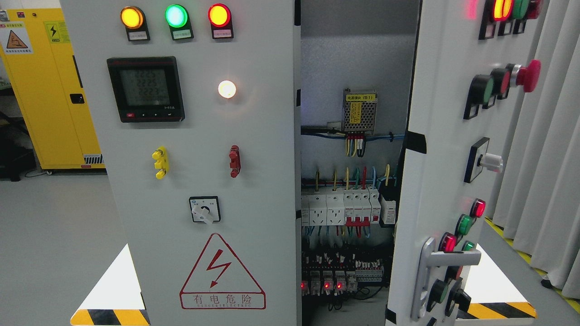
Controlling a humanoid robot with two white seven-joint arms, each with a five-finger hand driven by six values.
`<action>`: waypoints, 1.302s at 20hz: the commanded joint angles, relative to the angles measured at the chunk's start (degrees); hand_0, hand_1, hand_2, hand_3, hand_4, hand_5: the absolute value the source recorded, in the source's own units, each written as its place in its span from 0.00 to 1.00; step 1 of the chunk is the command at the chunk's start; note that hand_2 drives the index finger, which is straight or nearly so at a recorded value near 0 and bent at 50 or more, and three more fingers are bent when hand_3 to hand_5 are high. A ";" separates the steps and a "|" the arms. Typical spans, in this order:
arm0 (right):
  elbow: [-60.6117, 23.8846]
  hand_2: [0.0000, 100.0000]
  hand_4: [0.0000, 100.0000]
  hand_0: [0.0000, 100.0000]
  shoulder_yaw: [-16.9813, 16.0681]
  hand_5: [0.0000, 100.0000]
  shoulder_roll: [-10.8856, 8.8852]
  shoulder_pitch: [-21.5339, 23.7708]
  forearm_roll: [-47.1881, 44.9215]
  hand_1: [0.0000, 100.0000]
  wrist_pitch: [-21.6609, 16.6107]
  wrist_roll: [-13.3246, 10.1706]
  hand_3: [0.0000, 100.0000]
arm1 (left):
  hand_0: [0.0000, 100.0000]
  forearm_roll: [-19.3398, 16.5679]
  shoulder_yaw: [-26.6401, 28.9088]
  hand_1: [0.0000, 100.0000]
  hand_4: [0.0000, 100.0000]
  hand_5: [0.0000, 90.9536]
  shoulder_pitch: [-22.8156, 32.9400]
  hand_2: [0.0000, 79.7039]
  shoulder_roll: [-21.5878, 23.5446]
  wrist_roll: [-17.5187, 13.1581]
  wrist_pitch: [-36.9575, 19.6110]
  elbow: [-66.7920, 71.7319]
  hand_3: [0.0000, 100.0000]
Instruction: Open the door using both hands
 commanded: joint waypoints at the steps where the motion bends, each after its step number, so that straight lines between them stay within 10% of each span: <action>1: 0.08 0.00 0.00 0.21 0.00 0.00 -0.09 0.00 -0.02 0.07 0.00 0.01 0.00 | 0.00 2.56 -8.41 0.00 0.00 0.00 -10.16 0.00 8.03 1.13 1.81 -3.57 0.00; 8: 0.08 0.00 0.00 0.21 0.00 0.00 -0.09 0.00 0.07 0.07 0.00 0.01 0.00 | 0.00 25.14 -21.24 0.00 0.00 0.00 -22.37 0.00 24.64 10.89 1.54 -3.22 0.00; 20: 0.08 0.00 0.00 0.21 0.09 0.00 -0.18 0.09 0.07 0.07 0.00 0.01 0.00 | 0.00 33.33 -32.85 0.00 0.00 0.00 -33.37 0.00 29.49 10.99 1.81 -3.22 0.00; 26: 0.08 0.00 0.00 0.21 0.09 0.00 -0.18 0.09 0.07 0.07 0.00 0.01 0.00 | 0.00 32.11 -37.77 0.00 0.00 0.00 -43.28 0.00 15.81 14.31 11.36 -0.59 0.00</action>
